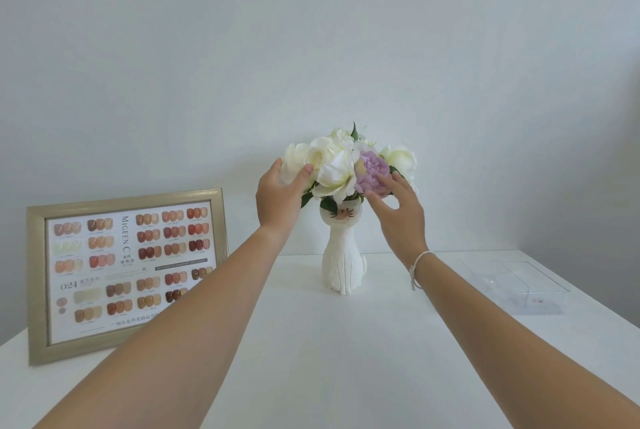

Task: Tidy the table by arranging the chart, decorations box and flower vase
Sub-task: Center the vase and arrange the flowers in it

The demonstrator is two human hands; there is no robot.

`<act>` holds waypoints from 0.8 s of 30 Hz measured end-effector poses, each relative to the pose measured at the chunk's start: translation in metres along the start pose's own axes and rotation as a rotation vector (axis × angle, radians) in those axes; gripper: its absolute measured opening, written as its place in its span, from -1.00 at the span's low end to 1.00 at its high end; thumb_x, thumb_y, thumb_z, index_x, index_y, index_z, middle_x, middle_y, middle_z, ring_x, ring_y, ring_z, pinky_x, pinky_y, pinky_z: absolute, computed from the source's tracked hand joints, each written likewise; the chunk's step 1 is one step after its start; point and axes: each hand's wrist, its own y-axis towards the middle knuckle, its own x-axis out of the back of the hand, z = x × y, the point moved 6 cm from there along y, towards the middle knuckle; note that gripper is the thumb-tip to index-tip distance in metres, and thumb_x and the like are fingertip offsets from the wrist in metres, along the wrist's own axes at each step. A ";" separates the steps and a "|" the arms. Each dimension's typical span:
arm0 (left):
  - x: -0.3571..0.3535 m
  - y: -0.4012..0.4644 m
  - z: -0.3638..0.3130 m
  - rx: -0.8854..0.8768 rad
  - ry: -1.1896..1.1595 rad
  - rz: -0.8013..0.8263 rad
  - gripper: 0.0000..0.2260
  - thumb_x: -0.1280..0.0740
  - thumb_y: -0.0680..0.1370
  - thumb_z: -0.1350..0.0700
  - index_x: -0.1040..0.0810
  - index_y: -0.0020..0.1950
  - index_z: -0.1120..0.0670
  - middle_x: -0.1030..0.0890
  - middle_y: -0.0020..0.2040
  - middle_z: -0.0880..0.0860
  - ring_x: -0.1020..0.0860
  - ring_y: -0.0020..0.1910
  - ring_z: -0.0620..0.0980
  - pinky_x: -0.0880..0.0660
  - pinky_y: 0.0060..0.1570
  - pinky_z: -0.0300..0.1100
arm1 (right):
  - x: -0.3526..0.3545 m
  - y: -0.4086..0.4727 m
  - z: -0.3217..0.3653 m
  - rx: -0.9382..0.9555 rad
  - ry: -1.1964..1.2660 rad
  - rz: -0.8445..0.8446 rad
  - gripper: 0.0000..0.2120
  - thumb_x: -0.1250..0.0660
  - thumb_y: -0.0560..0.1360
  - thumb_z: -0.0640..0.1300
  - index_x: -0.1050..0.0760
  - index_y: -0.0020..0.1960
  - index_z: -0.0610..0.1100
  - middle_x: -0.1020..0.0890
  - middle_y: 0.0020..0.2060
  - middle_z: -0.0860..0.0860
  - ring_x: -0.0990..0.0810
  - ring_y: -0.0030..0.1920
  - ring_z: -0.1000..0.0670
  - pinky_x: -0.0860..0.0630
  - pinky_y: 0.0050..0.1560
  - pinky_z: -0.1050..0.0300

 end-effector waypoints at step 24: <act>0.004 -0.025 0.000 0.016 -0.094 -0.028 -0.28 -0.40 0.40 -0.17 -0.21 0.47 0.00 -0.26 0.45 -0.04 -0.33 0.37 -0.03 -0.29 0.26 -0.23 | -0.003 -0.023 -0.003 0.042 0.002 -0.085 -0.90 -0.33 0.47 -0.12 -0.57 -0.08 0.06 -0.50 0.23 0.15 -0.39 0.23 0.25 -0.31 0.15 0.25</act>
